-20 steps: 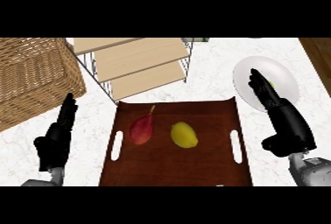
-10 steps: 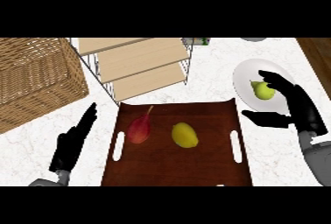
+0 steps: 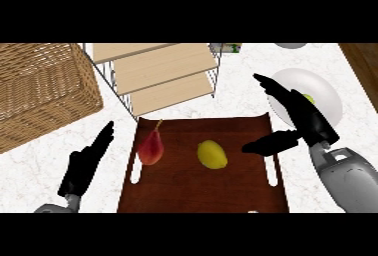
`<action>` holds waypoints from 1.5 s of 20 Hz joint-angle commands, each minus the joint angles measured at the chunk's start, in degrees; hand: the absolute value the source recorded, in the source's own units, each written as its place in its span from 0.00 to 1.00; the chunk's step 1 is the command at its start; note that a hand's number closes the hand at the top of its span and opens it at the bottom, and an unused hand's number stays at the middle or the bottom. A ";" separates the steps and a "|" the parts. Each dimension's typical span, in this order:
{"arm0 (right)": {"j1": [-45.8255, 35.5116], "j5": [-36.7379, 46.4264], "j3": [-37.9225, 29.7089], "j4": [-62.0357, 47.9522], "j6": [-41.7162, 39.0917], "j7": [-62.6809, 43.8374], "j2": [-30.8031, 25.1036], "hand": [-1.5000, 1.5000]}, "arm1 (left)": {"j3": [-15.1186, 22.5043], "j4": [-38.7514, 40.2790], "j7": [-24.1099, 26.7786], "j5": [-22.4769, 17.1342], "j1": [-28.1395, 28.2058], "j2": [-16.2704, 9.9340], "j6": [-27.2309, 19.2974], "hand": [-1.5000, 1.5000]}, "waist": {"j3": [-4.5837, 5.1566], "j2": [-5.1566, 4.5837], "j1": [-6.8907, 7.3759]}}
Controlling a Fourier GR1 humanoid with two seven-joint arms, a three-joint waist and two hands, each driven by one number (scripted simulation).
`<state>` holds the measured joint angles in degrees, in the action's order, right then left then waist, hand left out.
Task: Pick the lemon from the tray and place it in the tiered shelf
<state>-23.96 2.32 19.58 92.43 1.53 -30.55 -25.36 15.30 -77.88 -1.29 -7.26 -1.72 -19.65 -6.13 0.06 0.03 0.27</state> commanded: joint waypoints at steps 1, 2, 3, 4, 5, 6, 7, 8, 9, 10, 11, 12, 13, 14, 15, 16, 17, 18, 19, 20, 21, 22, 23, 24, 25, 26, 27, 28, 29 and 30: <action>-3.28 -2.18 4.75 5.79 -7.19 -12.48 0.27 0.00 | -0.01 0.36 2.49 0.33 2.39 -0.16 1.01 0.50 | 0.06 0.26 0.00; -6.15 -1.15 7.69 6.33 -7.47 -18.23 1.97 0.00 | -0.54 -0.64 0.09 -0.13 0.63 -0.92 1.29 0.50 | 0.11 0.37 0.29; -8.25 -2.12 7.22 3.39 -10.36 -19.51 0.99 0.00 | 1.01 -0.46 0.95 1.54 1.39 1.21 -0.69 0.50 | 0.08 0.15 0.60; -10.68 0.13 10.57 3.80 -11.22 -24.30 1.31 0.00 | -0.32 -0.85 0.16 0.25 0.19 -1.47 1.90 0.50 | 0.18 0.30 1.02; -14.12 1.97 12.20 2.17 -13.36 -26.60 0.56 0.00 | 0.63 0.33 0.50 1.00 -0.76 0.84 0.49 0.50 | 0.27 0.15 1.29; -14.22 4.63 14.52 2.44 -16.20 -25.93 -2.23 0.00 | 0.65 1.34 0.63 0.86 0.03 0.88 0.73 0.50 | 0.27 0.16 0.98; -17.09 6.27 15.45 1.45 -19.14 -28.54 -4.51 0.00 | 0.68 0.72 0.13 0.53 -0.32 1.07 0.83 0.50 | 0.37 0.26 1.44; -18.94 7.63 17.49 1.21 -20.50 -31.30 -3.68 0.00 | -0.01 -0.05 0.06 0.10 -0.64 -0.17 1.79 0.50 | 0.32 0.34 1.73; -19.61 9.89 19.58 0.06 -20.89 -32.88 -2.94 0.00 | 0.38 0.85 0.47 0.49 -0.36 0.89 1.09 0.50 | 0.26 0.17 1.47; -20.63 12.77 23.10 -0.82 -20.39 -36.42 -0.47 0.00 | 0.06 -0.35 0.08 0.48 -0.08 -0.48 1.67 0.50 | 0.29 0.34 2.25; -22.87 13.19 23.54 -1.85 -22.24 -37.42 -0.45 0.00 | 1.47 0.68 0.15 1.27 -0.77 1.49 1.06 0.50 | 0.26 0.17 1.52; -23.85 14.21 25.67 -2.93 -23.19 -38.48 0.83 0.00 | 0.16 1.29 0.19 1.36 -1.36 0.10 1.12 0.50 | 0.24 0.12 1.60; -26.66 13.90 25.00 -4.44 -24.12 -40.64 2.26 0.00 | 0.19 1.32 -1.05 0.70 -1.98 0.90 1.27 0.50 | 0.21 0.10 1.41; -25.79 13.47 26.06 -4.02 -24.93 -40.57 3.12 0.00 | -0.97 2.44 -0.23 -0.01 -2.04 0.25 2.17 0.50 | 0.14 0.10 0.68; -27.85 13.97 25.96 -7.83 -23.68 -42.27 6.71 0.00 | -2.27 0.21 0.48 -1.09 -0.92 -1.78 3.56 0.50 | 0.12 0.08 1.66; -26.51 14.82 27.25 -10.19 -22.45 -40.52 9.13 0.00 | 0.01 0.60 1.39 1.09 0.63 0.79 1.43 0.50 | 0.05 -0.04 1.27; -29.15 14.24 27.09 -10.75 -22.14 -45.43 13.95 0.00 | 0.23 -0.96 -1.36 0.72 -0.45 0.84 1.49 0.50 | 0.06 0.12 1.38; -27.34 15.01 27.57 -14.55 -21.87 -40.22 13.23 0.00 | -1.37 2.48 -0.30 0.30 -3.58 1.67 1.59 0.50 | 0.04 -0.21 0.67; -30.80 13.22 25.68 -16.28 -23.43 -43.79 16.41 0.00 | -0.52 -0.40 -0.95 0.26 0.13 0.32 2.35 0.50 | 0.04 -0.01 1.40; -27.44 13.50 26.54 -16.22 -23.20 -41.83 14.85 0.00 | -1.24 -1.22 -1.74 0.95 -0.64 -0.28 1.40 0.50 | -0.01 0.04 0.73; -27.35 13.91 27.17 -17.18 -21.98 -43.93 17.94 0.00 | -0.41 -0.37 -1.86 0.64 -1.33 0.88 2.27 0.50 | 0.01 0.03 0.48; -27.24 13.11 27.63 -18.12 -23.09 -45.29 19.03 0.00 | -0.34 0.25 0.62 1.77 0.32 1.09 1.12 0.50 | 0.04 0.08 0.57; -27.80 12.34 26.54 -18.43 -24.13 -46.25 18.73 0.00 | -1.96 -1.64 -2.34 -0.18 -1.04 -0.51 2.63 0.50 | 0.01 0.19 0.39; -27.22 13.54 27.41 -18.32 -23.54 -46.52 18.89 0.00 | -2.37 -0.13 0.41 0.02 0.16 -0.19 2.57 0.50 | 0.03 0.19 0.18; -27.40 13.97 27.37 -21.81 -22.66 -46.14 20.15 0.00 | -1.27 -1.78 -1.87 0.21 0.28 0.54 2.10 0.50 | 0.00 0.12 0.52; -28.38 13.97 27.59 -23.00 -22.45 -48.61 23.11 0.00 | -2.43 -1.26 -1.20 0.41 -0.77 -0.27 1.93 0.50 | 0.03 0.14 0.53; -25.35 14.55 29.66 -22.85 -22.26 -47.90 22.61 0.00 | -1.62 -0.90 -0.78 0.04 1.45 0.23 2.65 0.50 | 0.03 0.19 0.26; -27.35 14.15 27.91 -22.81 -23.86 -48.68 21.99 0.00 | -0.62 -1.38 0.13 1.40 1.77 1.69 1.08 0.50 | 0.02 0.26 0.08; -27.58 15.24 28.13 -25.04 -22.43 -48.52 23.53 0.00 | -0.84 -3.11 -3.87 1.24 -0.63 1.49 0.65 0.50 | -0.02 0.21 0.14; -29.07 15.44 27.85 -26.21 -22.59 -48.87 25.06 0.00 | -2.66 0.38 -2.36 0.26 -2.38 0.45 2.57 0.50 | 0.03 0.05 -0.03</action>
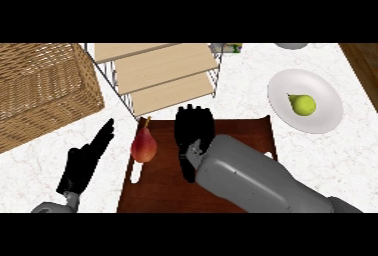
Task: Pick the lemon from the tray and place it in the tiered shelf
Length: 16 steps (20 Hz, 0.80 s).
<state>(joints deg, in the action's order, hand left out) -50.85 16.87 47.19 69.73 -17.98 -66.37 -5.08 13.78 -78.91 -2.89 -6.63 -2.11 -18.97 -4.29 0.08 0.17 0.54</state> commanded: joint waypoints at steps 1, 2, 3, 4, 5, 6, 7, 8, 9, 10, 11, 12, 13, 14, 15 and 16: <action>-0.12 0.91 -0.69 -2.45 -2.81 -12.57 2.67 0.00 | -1.44 -0.63 -0.01 -1.06 1.13 -1.64 1.87 0.50 | -0.03 0.10 -0.35; 0.84 2.77 0.96 -3.60 -2.09 -10.69 2.77 0.00 | -1.15 -1.68 -1.83 0.22 -0.31 -1.07 0.12 0.50 | -0.06 0.04 -0.36; 0.09 3.78 0.88 -5.03 -1.71 -11.15 3.62 0.00 | -0.09 -0.61 0.91 1.42 1.85 0.48 -1.02 0.50 | -0.03 0.01 -0.19; -0.78 3.69 0.30 -2.73 -3.27 -13.35 3.06 0.00 | -1.31 1.10 2.35 0.34 1.69 -0.95 1.20 0.50 | 0.00 0.14 -0.69; 1.02 4.57 2.33 -2.49 -4.26 -11.62 1.70 0.00 | 0.27 0.15 1.19 1.92 1.69 0.37 -0.45 0.50 | -0.03 0.17 -0.85; 0.02 5.47 2.06 -4.02 -3.33 -13.54 3.60 0.00 | -0.50 0.08 1.24 0.93 1.28 -0.22 0.69 0.50 | -0.01 0.16 -0.68; 0.88 6.36 2.27 -3.76 -2.97 -12.42 3.51 0.00 | -0.16 -0.38 0.01 1.23 1.01 0.56 0.02 0.50 | -0.04 0.12 -0.70; 0.09 7.37 1.98 -6.58 -2.75 -10.59 3.55 0.00 | 0.02 -1.26 -1.09 1.67 0.18 0.65 -0.37 0.50 | -0.05 0.01 -0.42; 0.12 6.62 0.72 -3.07 -4.63 -11.86 1.88 0.00 | -1.94 3.98 2.50 1.16 -0.58 0.54 0.39 0.50 | 0.00 0.05 -1.25; 1.20 8.09 2.02 -4.77 -3.73 -10.83 2.89 0.00 | -0.41 2.23 1.25 1.68 0.83 1.78 -0.34 0.50 | -0.03 0.03 -0.78; -0.48 6.54 0.05 -4.12 -6.62 -12.48 2.83 0.00 | -1.85 1.60 1.79 0.36 0.90 0.08 1.43 0.50 | -0.02 0.13 -0.77; 2.17 9.06 1.76 -5.82 -3.77 -8.77 1.59 0.00 | -1.01 -1.67 1.41 0.94 3.22 -0.11 0.97 0.50 | -0.07 0.09 -0.30; 4.93 9.88 3.11 -4.07 -3.22 -9.22 1.01 0.00 | 0.43 0.58 0.61 2.60 1.70 2.32 -0.95 0.50 | -0.06 0.11 -1.04; 2.63 8.93 0.69 -2.34 -5.20 -13.14 3.16 0.00 | -0.73 -0.92 1.89 1.98 3.71 0.33 0.24 0.50 | -0.05 0.25 -0.72; 4.73 9.18 1.93 -1.53 -5.95 -11.79 2.10 0.00 | -3.00 3.20 2.79 0.53 0.51 -0.02 1.74 0.50 | -0.02 0.12 -1.29; 4.40 10.58 1.70 -6.92 -4.42 -7.45 1.83 0.00 | -1.08 1.85 0.67 2.47 -0.37 2.00 -0.59 0.50 | -0.05 -0.11 -0.71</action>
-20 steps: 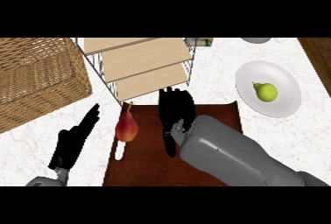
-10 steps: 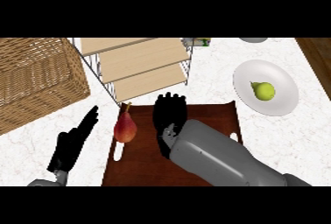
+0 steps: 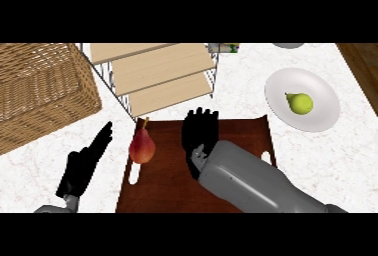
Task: Pick the lemon from the tray and place it in the tiered shelf
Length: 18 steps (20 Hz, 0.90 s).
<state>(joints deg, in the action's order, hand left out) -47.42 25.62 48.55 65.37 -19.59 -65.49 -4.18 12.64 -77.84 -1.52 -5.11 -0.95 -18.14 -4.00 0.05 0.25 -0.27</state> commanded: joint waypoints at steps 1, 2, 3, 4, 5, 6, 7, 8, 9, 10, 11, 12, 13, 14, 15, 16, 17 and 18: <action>-1.72 0.51 -2.39 -2.49 -5.52 -10.09 2.56 0.00 | -0.37 -0.98 -1.66 -0.03 -0.87 0.04 0.64 0.50 | -0.02 -0.11 0.38; -0.44 0.58 -1.71 0.45 -6.82 -11.11 1.04 0.00 | -0.37 2.17 -1.07 0.54 -2.09 1.60 -0.44 0.50 | 0.01 -0.03 -0.34; 2.66 3.18 1.08 -1.82 -3.80 -8.41 1.40 0.00 | -1.36 -0.09 -1.61 0.03 -1.51 -0.19 0.38 0.50 | -0.02 -0.08 0.14; 4.03 3.60 1.05 -0.04 -3.93 -10.15 0.69 0.00 | -0.73 -1.33 -1.16 0.10 0.08 0.39 0.13 0.50 | -0.02 0.08 -0.03; 0.70 2.96 -1.96 -1.42 -6.03 -9.35 1.62 0.00 | -0.51 1.60 -0.02 0.83 -1.44 1.05 0.67 0.50 | 0.00 -0.12 0.08; 3.89 4.85 0.07 1.12 -4.26 -10.42 2.05 0.00 | 0.00 -0.23 -1.60 1.28 -0.83 1.48 -0.23 0.50 | -0.03 0.00 -0.04; 1.26 4.26 -2.30 -2.57 -5.46 -9.64 3.63 0.00 | -0.31 -0.76 0.19 0.96 0.36 0.89 0.77 0.50 | -0.02 -0.11 0.47; 3.91 5.32 -1.38 -1.35 -5.18 -6.47 -0.14 0.00 | -1.58 -1.66 0.35 -0.71 1.57 -0.55 2.60 0.50 | -0.03 -0.06 0.35; 2.88 4.59 -2.68 0.72 -7.79 -8.52 0.24 0.00 | -1.80 1.51 -0.73 -0.22 -1.25 0.79 1.77 0.50 | -0.01 -0.06 -0.15; 4.86 6.38 -1.59 -1.09 -5.14 -7.23 1.35 0.00 | -1.53 -4.08 -1.90 0.12 0.99 -1.01 2.03 0.50 | -0.05 -0.03 0.44; 4.65 6.26 -1.84 -0.13 -6.89 -8.92 2.09 0.00 | -0.96 -0.54 0.53 1.71 1.09 0.64 0.63 0.50 | -0.01 -0.05 0.16; 6.20 8.45 -0.42 -2.85 -3.88 -6.83 3.69 0.00 | -0.21 -0.35 0.42 2.40 -0.15 2.08 0.02 0.50 | -0.02 -0.17 0.29; 2.51 7.06 -3.75 -6.80 -6.53 -5.08 3.49 0.00 | -1.98 -0.01 1.16 0.19 -0.01 0.12 3.03 0.50 | -0.01 -0.28 0.67; 7.04 8.97 -2.28 -2.71 -4.97 -2.96 0.40 0.00 | -1.63 1.24 1.06 1.58 -0.10 1.17 1.72 0.50 | -0.03 -0.18 0.16; 4.28 9.18 -3.82 -6.70 -5.42 -3.91 3.56 0.00 | -1.50 0.99 1.82 2.16 0.16 1.15 1.58 0.50 | -0.02 -0.25 0.53; 5.99 9.46 -3.68 -2.35 -6.84 -3.79 0.36 0.00 | -1.49 3.65 5.28 2.44 2.19 1.83 1.63 0.50 | 0.00 -0.15 0.13; 8.27 10.41 -3.08 -1.64 -5.42 -6.27 3.31 0.00 | -2.19 -2.51 1.05 1.29 2.79 -0.52 2.85 0.50 | -0.04 -0.04 0.38; 7.54 10.99 -4.23 -3.46 -5.54 -3.83 2.35 0.00 | -2.88 3.09 3.13 1.04 0.60 0.98 3.40 0.50 | -0.02 -0.20 0.21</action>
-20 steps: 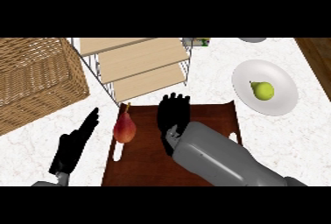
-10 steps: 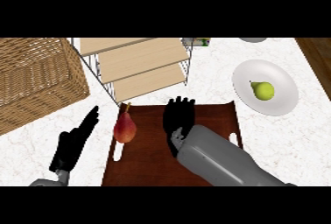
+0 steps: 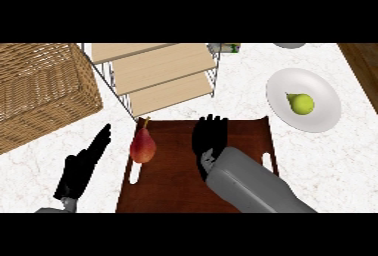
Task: Pick the lemon from the tray and place it in the tiered shelf
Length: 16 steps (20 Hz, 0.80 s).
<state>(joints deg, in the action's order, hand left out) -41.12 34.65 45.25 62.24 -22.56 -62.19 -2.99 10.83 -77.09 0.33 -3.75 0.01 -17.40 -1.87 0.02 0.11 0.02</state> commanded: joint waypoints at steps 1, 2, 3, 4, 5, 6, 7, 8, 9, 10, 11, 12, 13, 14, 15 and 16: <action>0.63 1.44 -1.18 -1.01 -3.01 -7.89 2.84 1.00 | -0.71 2.81 0.88 0.74 -2.20 1.04 0.66 0.50 | 0.00 -0.09 0.03; 4.28 4.15 -0.57 0.07 -0.36 -3.78 1.95 1.00 | -0.61 -0.37 -5.13 0.48 -3.66 1.49 0.17 0.50 | -0.03 -0.05 -0.05; -0.87 3.49 -2.73 -2.39 -5.41 -2.82 2.56 1.00 | -0.73 -3.07 -3.32 0.24 -0.71 0.17 1.34 0.50 | -0.02 -0.05 0.35; 3.94 5.43 1.26 -4.03 -1.79 1.23 2.61 1.00 | -2.12 -1.69 -4.68 -0.15 -3.52 -0.12 1.19 0.50 | -0.03 -0.11 0.23; 3.41 6.28 -0.84 -5.97 -0.24 4.37 2.90 1.00 | 0.07 -0.95 0.37 2.68 1.61 2.15 -0.32 0.50 | -0.02 -0.13 0.43; 2.78 7.85 -3.04 -7.05 0.22 7.08 2.18 1.00 | -4.12 1.06 -1.90 -1.10 -3.43 -0.49 4.25 0.50 | -0.02 -0.16 0.24; 3.20 9.88 -2.78 -8.00 1.61 8.31 2.15 1.00 | -1.16 2.53 -1.52 2.58 -3.81 3.45 0.36 0.50 | -0.02 -0.17 0.17; 4.50 9.22 -2.79 -3.94 -1.34 5.14 2.92 1.00 | -2.36 1.46 0.82 2.99 -1.22 2.28 0.99 0.50 | -0.02 -0.09 0.23; 1.48 6.12 -1.22 -5.15 1.35 3.44 2.93 1.00 | -1.17 -5.12 -4.12 2.48 1.09 1.50 1.31 0.50 | -0.04 -0.11 0.78; 1.84 4.80 0.86 -2.19 1.00 0.51 2.94 1.00 | -4.43 -2.28 -2.43 -0.13 -0.53 -0.88 4.48 0.50 | -0.03 -0.11 0.78; -0.58 9.08 -4.42 -5.47 -1.72 4.81 2.95 1.00 | -1.74 -4.15 -2.81 2.40 1.70 1.50 1.99 0.50 | -0.03 -0.07 0.47; -0.23 8.10 0.11 -8.60 4.44 4.64 2.95 1.00 | -0.52 -2.92 -2.41 3.60 0.94 2.85 1.42 0.50 | -0.03 -0.20 0.91; 0.46 10.33 -1.79 -3.72 -0.19 2.96 2.96 1.00 | -3.26 2.36 -0.02 2.64 -2.64 2.74 2.19 0.50 | -0.01 -0.11 0.15; -1.86 9.82 -1.55 -6.58 4.05 4.27 2.96 1.00 | -2.60 0.43 -0.95 2.72 -0.81 2.67 2.29 0.50 | -0.02 -0.18 0.66; 0.01 8.70 0.73 -0.80 1.34 -0.78 2.96 1.00 | -2.84 0.55 -2.68 2.67 -2.84 2.75 2.59 0.50 | -0.02 -0.08 0.41; 1.97 12.66 -1.59 -0.68 1.22 1.26 2.96 1.00 | -3.24 -0.37 -2.15 2.59 -1.33 2.96 2.29 0.50 | -0.02 -0.02 0.06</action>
<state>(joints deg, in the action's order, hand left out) -40.39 43.99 44.01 58.68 -20.74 -55.99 -0.54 8.32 -77.50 -1.53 -1.38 -1.20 -15.11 0.26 0.00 0.02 0.42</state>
